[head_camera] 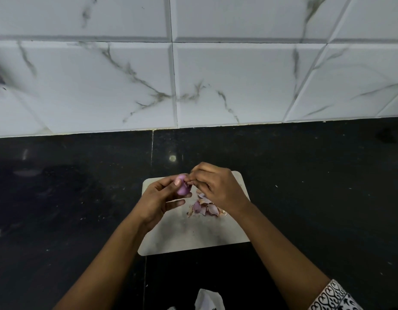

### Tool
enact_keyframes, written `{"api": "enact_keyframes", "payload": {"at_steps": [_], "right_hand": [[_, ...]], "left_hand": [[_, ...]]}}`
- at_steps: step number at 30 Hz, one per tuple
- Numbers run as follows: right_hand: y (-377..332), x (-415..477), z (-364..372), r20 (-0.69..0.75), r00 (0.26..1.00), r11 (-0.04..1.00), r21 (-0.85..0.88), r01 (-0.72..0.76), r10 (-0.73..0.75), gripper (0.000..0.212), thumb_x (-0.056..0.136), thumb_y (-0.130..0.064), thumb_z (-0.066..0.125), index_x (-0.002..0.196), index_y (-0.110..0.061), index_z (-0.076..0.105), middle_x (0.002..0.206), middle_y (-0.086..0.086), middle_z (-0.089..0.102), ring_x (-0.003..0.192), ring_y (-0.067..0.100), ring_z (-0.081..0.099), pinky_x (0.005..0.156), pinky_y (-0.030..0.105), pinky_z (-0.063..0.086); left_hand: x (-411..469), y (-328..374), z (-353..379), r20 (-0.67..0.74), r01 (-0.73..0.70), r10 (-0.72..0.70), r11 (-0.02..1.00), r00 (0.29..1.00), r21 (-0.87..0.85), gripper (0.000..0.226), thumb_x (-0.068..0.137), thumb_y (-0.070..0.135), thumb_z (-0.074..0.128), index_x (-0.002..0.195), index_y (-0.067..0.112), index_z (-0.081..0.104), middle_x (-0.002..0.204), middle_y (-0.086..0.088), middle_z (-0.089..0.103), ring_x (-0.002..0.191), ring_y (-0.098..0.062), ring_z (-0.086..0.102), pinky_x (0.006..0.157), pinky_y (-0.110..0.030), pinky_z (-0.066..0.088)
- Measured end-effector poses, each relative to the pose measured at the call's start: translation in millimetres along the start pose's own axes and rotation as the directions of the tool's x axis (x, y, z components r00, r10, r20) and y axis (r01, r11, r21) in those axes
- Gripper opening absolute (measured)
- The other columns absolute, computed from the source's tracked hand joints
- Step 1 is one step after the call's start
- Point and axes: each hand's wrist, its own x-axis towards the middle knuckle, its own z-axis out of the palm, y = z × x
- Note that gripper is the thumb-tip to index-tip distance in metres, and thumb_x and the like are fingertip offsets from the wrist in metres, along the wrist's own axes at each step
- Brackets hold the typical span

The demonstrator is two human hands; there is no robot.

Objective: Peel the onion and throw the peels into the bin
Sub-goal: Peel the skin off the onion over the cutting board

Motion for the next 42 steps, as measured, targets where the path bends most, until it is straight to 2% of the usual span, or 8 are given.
{"api": "enact_keyframes", "payload": {"at_steps": [6,10,17,21,24,27,33,42], "right_hand": [[4.0,-1.4,11.8,-0.148,0.974,0.979,0.138,-0.153,0.173,0.011,0.081,-0.005,0.066,0.091,-0.006,0.071,0.088,0.008,0.068,0.083,0.0,0.055,0.075,0.003,0.044],[1.4,0.0,16.9,-0.179,0.942,0.949,0.197,-0.247,0.283,0.011,0.081,-0.006,0.067,0.091,-0.007,0.07,0.089,0.007,0.068,0.082,0.003,0.057,0.071,0.004,0.046],[9.3,3.9,15.5,-0.06,0.818,0.78,0.347,-0.52,0.572,0.01,0.084,-0.007,0.064,0.092,-0.01,0.069,0.089,0.002,0.067,0.073,0.008,0.066,0.066,0.016,0.056],[18.1,-6.1,13.1,0.043,0.792,0.789,0.075,-0.61,0.608,0.015,0.087,-0.014,0.061,0.099,-0.013,0.07,0.098,0.004,0.071,0.079,0.008,0.064,0.068,0.01,0.048],[19.9,-13.6,15.3,0.202,0.747,0.774,-0.169,-0.61,0.633,0.023,0.09,-0.018,0.057,0.11,-0.017,0.067,0.112,0.004,0.068,0.097,0.017,0.062,0.079,0.019,0.042],[18.3,-17.0,14.6,0.21,0.777,0.802,-0.242,-0.547,0.593,0.027,0.089,-0.017,0.058,0.115,-0.019,0.065,0.126,0.001,0.06,0.112,0.018,0.055,0.092,0.026,0.042],[-10.0,-6.4,6.0,0.006,0.905,0.894,0.155,-0.421,0.426,0.029,0.082,-0.023,0.068,0.11,-0.017,0.067,0.101,0.003,0.068,0.09,0.011,0.063,0.079,0.031,0.056],[-8.6,4.6,13.8,0.034,0.977,0.968,-0.145,-0.204,0.211,0.016,0.085,-0.016,0.063,0.097,-0.006,0.068,0.086,0.013,0.069,0.074,0.027,0.065,0.068,0.041,0.056]], "left_hand": [[3.5,-5.5,0.4,-0.045,-0.084,0.078,0.987,0.996,-0.135,0.042,0.066,0.008,0.078,0.106,0.014,0.068,0.101,-0.005,0.072,0.089,-0.02,0.07,0.067,-0.025,0.057],[2.7,-9.7,1.3,-0.07,-0.144,0.134,0.978,0.988,-0.153,0.058,0.05,0.016,0.088,0.105,0.015,0.068,0.105,-0.003,0.072,0.091,-0.023,0.07,0.073,-0.03,0.058],[0.6,-9.9,0.8,-0.086,-0.221,0.212,0.969,0.974,-0.111,0.044,0.074,-0.017,0.061,0.106,0.012,0.063,0.109,-0.002,0.066,0.092,-0.017,0.07,0.078,-0.029,0.058],[4.2,-17.1,-4.3,-0.067,-0.151,0.138,0.95,0.988,-0.274,0.071,0.043,0.023,0.093,0.108,0.013,0.066,0.111,-0.007,0.069,0.098,-0.022,0.068,0.074,-0.028,0.057],[5.9,-25.3,-6.4,-0.068,-0.09,0.069,0.918,0.995,-0.387,0.081,0.036,0.026,0.095,0.111,0.013,0.066,0.119,-0.014,0.065,0.105,-0.026,0.066,0.073,-0.028,0.057],[5.6,-30.2,-6.9,-0.033,-0.052,0.041,0.88,0.999,-0.472,0.078,0.039,0.019,0.094,0.112,0.011,0.067,0.124,-0.017,0.062,0.11,-0.031,0.063,0.075,-0.029,0.058],[6.3,-30.1,-4.4,-0.01,-0.095,0.101,0.892,0.995,-0.441,0.07,0.041,0.021,0.094,0.108,0.016,0.071,0.117,-0.008,0.068,0.103,-0.022,0.067,0.077,-0.028,0.057],[3.0,-20.9,-0.2,-0.07,-0.149,0.133,0.923,0.989,-0.353,0.079,0.035,0.028,0.095,0.108,0.014,0.067,0.111,-0.004,0.07,0.097,-0.021,0.069,0.075,-0.027,0.057]]}}
